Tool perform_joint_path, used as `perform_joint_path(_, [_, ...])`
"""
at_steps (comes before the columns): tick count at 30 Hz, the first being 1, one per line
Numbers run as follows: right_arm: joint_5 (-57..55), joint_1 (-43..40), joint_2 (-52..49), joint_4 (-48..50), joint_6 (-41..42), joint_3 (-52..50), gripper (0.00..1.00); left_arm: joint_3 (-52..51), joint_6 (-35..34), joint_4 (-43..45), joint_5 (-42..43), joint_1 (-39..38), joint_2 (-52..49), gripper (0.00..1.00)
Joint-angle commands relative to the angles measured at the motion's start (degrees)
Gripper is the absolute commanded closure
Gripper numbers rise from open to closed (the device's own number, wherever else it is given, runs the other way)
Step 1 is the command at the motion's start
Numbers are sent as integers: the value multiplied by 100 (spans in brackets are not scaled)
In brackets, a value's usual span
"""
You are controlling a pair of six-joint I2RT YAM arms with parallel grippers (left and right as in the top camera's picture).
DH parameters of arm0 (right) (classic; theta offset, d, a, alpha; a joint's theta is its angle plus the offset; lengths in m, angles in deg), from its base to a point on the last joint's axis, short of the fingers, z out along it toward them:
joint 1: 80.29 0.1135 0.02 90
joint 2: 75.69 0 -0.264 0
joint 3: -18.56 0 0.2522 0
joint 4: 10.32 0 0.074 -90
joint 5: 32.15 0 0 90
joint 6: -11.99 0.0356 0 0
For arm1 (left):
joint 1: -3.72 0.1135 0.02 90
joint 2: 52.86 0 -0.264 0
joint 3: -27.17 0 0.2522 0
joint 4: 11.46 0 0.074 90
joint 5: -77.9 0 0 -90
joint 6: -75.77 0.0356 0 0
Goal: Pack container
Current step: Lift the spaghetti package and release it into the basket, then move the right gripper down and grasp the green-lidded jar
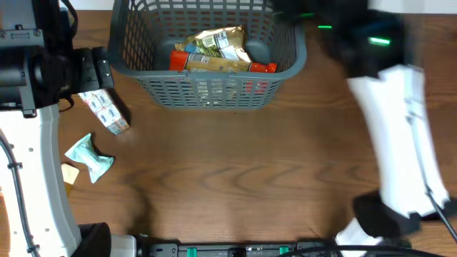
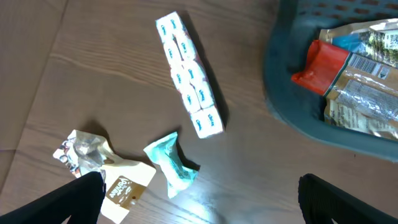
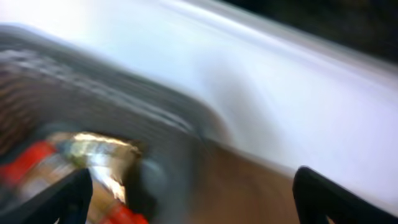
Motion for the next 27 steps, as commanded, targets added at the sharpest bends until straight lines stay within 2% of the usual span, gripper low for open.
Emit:
perform_joint_path(1, [-927, -1060, 293, -938, 2461, 31, 10, -22, 35, -17, 44, 24, -11, 1])
perform_joint_path(3, [-881, -1711, 374, -1574, 3152, 31, 6, -22, 33, -15, 149, 24, -11, 1])
perform_joint_path(6, [-693, -2693, 391, -2323, 3683, 31, 1, -22, 35, -15, 144, 24, -11, 1])
perform_joint_path(10, [-197, -3683, 374, -2846, 3759, -94, 1, -22, 35, -15, 144, 24, -11, 1])
perform_joint_path(15, [269, -4524, 374, -3008, 3759, -809, 1, -22, 35, -15, 144, 24, -11, 1])
perform_joint_path(20, [387, -4717, 374, -2621, 3731, -2225, 1, -22, 35, -13, 144, 24, -11, 1])
perform_joint_path(27, [546, -4677, 374, -1008, 3611, -4365, 1, -22, 33, -17, 144, 24, -11, 2])
